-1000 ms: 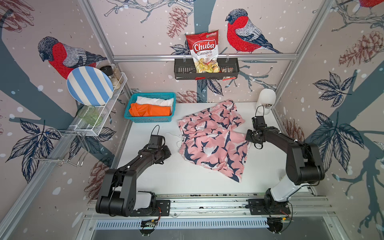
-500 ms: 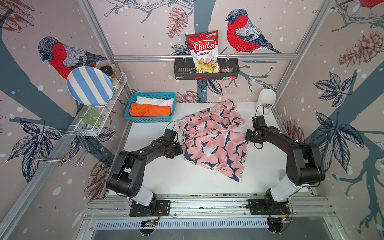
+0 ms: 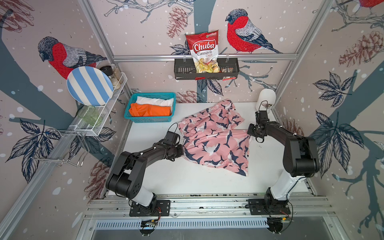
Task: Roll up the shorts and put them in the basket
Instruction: Flatten out the shorts at the center of the board.
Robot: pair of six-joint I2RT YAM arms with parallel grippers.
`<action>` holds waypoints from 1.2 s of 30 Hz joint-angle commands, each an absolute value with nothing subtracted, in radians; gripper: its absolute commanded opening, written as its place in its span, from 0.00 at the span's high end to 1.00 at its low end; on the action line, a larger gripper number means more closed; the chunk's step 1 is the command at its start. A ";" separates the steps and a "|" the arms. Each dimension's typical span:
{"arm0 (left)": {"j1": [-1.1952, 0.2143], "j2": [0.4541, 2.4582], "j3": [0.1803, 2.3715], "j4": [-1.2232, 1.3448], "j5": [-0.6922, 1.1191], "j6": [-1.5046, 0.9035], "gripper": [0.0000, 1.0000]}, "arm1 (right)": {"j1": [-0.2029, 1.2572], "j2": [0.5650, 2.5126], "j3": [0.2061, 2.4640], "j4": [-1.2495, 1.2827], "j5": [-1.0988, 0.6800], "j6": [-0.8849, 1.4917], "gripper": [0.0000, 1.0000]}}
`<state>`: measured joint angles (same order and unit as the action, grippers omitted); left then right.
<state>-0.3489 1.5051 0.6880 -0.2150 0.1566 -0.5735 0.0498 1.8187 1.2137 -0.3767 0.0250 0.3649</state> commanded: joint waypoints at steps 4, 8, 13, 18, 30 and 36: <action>-0.340 1.417 0.584 -0.325 0.095 -0.647 1.00 | 0.012 1.975 1.404 -0.364 0.036 0.378 1.00; -0.340 1.363 0.539 -0.329 0.084 -0.660 1.00 | 0.017 2.042 1.480 -0.385 0.049 0.374 1.00; -0.340 1.330 0.541 -0.332 0.116 -0.666 1.00 | 0.055 1.997 1.476 -0.444 0.078 0.351 0.68; -0.340 1.345 0.577 -0.306 0.115 -0.674 1.00 | 0.101 1.730 1.240 -0.460 0.063 0.405 0.33; -0.286 1.414 0.664 -0.263 0.133 -0.619 1.00 | 0.137 1.122 0.680 -0.577 -0.177 0.742 0.16; -0.259 1.412 0.660 -0.257 0.149 -0.601 1.00 | 0.193 1.056 0.525 -0.523 -0.245 0.896 0.31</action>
<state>-0.2684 1.4158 0.6567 -0.2684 0.1383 -0.6228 0.1772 1.0649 0.5652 -0.5472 -0.1825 0.7853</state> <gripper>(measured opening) 0.070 0.699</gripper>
